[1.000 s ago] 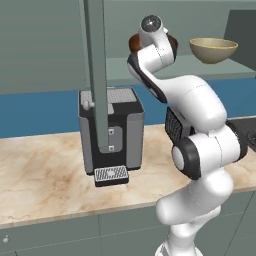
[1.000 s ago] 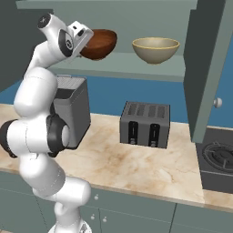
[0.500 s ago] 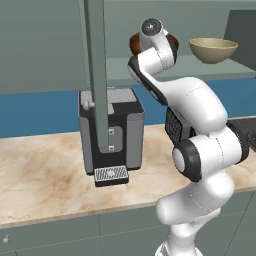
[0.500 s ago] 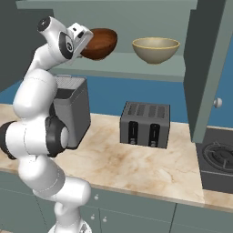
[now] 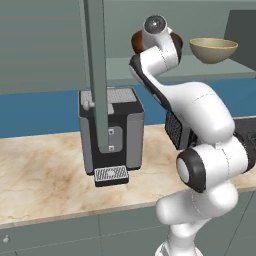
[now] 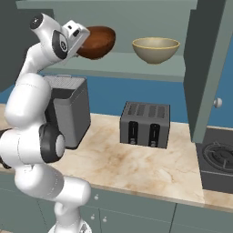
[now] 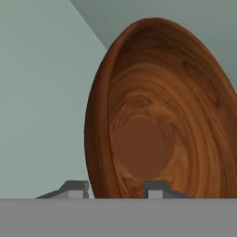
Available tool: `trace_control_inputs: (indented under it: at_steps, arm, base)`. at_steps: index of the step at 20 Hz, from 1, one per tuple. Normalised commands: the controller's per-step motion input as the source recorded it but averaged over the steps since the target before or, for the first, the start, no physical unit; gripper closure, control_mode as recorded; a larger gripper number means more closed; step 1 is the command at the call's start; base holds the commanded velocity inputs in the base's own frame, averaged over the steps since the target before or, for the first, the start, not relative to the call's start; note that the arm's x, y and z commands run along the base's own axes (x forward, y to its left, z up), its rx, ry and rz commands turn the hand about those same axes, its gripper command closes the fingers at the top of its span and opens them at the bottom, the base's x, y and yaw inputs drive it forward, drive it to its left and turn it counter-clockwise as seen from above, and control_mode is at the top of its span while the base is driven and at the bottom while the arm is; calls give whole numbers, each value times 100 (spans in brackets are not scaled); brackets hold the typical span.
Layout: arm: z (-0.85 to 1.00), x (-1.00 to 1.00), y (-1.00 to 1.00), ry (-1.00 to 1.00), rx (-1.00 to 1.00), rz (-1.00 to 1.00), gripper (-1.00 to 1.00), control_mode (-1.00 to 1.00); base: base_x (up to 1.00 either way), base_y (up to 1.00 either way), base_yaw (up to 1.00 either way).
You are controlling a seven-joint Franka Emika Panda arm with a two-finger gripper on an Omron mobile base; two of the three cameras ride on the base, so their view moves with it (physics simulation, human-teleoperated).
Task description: Move the bowls from the cabinet to the plates on the dining table.
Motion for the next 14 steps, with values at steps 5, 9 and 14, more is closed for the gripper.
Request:
trace_control_inputs:
  at_steps: [5,9,14]
  arm:
    - [20,-65,0,0,0,0,100,-100]
    - [18,-74,0,0,0,0,100,-100]
    - [9,-76,0,0,0,0,100,-100]
  base:
    - [0,0,0]
    - [0,0,0]
    - [0,0,0]
